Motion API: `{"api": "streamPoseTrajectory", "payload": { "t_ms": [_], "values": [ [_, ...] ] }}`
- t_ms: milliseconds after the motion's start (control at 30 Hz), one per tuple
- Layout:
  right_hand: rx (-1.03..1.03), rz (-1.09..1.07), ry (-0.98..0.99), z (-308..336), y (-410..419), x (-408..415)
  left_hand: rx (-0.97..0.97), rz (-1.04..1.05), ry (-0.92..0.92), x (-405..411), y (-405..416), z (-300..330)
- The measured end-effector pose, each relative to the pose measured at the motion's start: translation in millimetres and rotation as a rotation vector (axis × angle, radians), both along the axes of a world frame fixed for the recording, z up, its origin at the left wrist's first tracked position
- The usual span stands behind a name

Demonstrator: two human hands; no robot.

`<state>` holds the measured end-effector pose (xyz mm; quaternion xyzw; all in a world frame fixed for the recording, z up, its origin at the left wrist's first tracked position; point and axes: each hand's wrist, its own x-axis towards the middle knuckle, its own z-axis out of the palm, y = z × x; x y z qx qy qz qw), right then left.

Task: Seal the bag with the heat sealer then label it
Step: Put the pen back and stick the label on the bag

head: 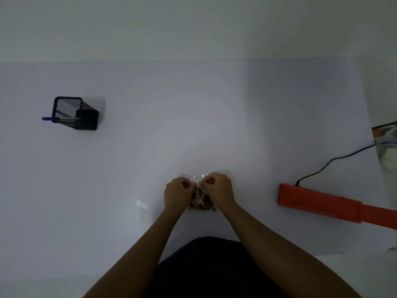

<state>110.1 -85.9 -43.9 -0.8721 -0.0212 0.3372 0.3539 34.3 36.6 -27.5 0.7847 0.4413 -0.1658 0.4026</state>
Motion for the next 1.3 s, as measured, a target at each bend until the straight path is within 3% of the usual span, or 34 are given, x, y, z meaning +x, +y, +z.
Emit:
{"api": "streamPoseTrajectory", "payload": {
  "t_ms": [733, 1300],
  "values": [
    [-0.062, -0.026, -0.05, -4.0, 8.3, -0.2, 0.038, 0.077, 0.072, 3.9, 2.9, -2.9],
    [0.04, -0.044, -0.099, -4.6, -5.6, -1.5, 0.019, 0.1, 0.081, -1.4, 11.3, -9.2]
  ]
}}
